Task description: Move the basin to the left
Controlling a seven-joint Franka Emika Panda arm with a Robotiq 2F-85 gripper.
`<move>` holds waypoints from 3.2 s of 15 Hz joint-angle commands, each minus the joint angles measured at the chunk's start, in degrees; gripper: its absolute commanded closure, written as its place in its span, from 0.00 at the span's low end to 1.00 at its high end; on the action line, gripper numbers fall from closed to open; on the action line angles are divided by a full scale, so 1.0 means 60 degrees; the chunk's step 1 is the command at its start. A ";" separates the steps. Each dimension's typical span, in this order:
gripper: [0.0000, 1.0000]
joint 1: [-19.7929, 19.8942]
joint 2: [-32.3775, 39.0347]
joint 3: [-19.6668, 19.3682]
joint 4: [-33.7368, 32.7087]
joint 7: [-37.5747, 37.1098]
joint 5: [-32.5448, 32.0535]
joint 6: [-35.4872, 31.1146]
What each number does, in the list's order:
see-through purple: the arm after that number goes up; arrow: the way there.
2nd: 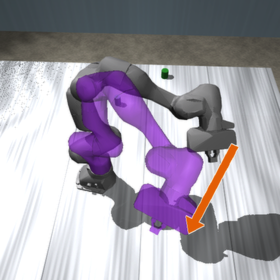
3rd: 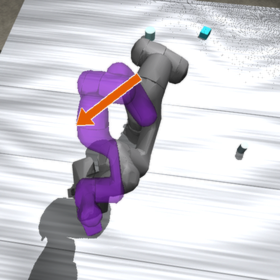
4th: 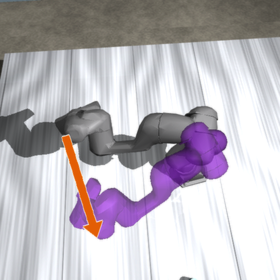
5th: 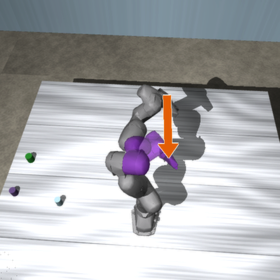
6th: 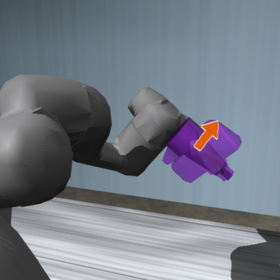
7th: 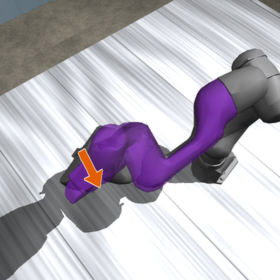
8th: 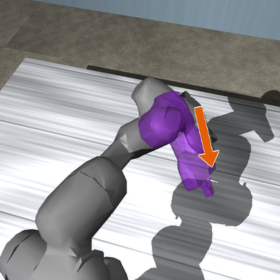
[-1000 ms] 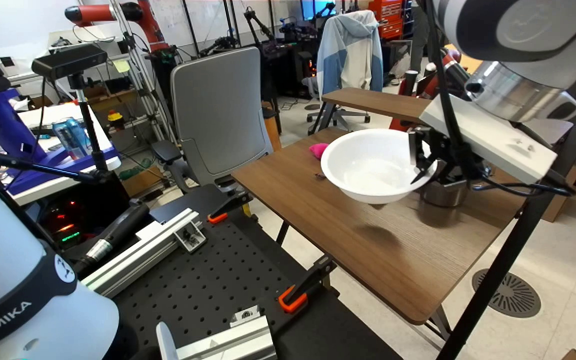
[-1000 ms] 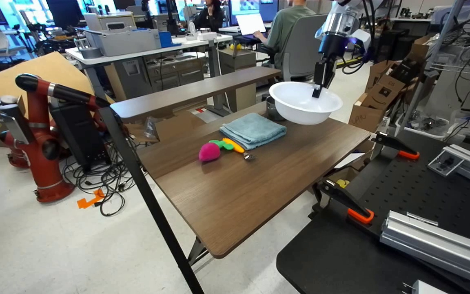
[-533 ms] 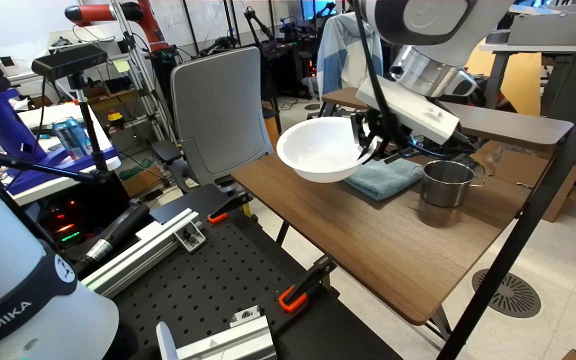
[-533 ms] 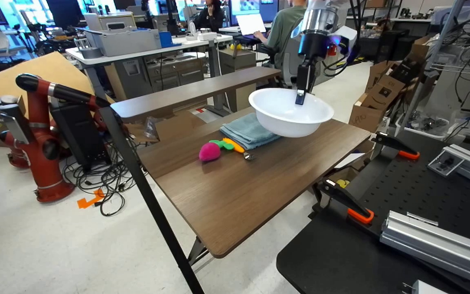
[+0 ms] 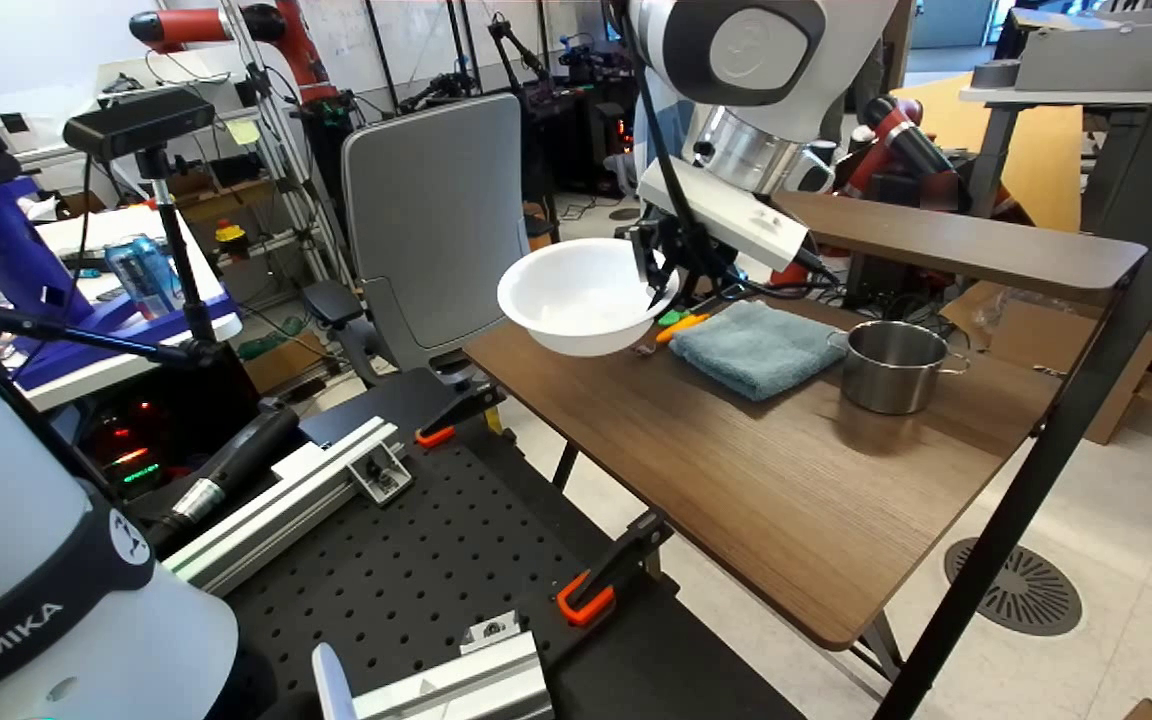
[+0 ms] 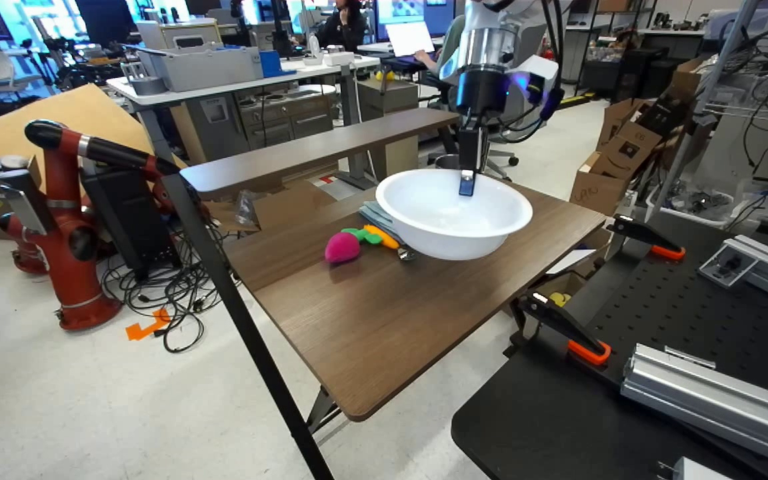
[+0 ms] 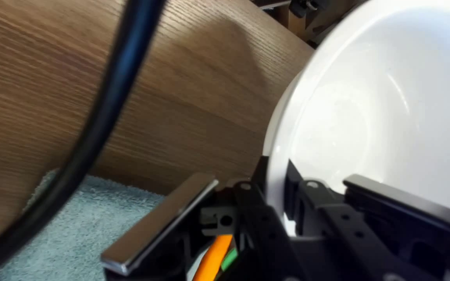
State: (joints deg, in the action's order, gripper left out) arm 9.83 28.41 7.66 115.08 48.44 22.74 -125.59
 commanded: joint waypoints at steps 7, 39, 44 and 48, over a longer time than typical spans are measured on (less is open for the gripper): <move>0.98 -0.1197 0.0451 0.0167 0.0114 -0.1619 -0.0369 -0.1332; 0.00 -0.1268 -0.0077 0.0591 0.0293 -0.3886 -0.1623 -0.1798; 0.00 -0.1277 -0.0386 0.0585 0.0633 -0.3799 -0.1614 -0.1797; 0.00 -0.1276 -0.0386 0.0585 0.0633 -0.3790 -0.1614 -0.1797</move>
State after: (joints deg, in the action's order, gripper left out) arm 2.06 26.06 11.04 118.97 25.81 13.17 -136.45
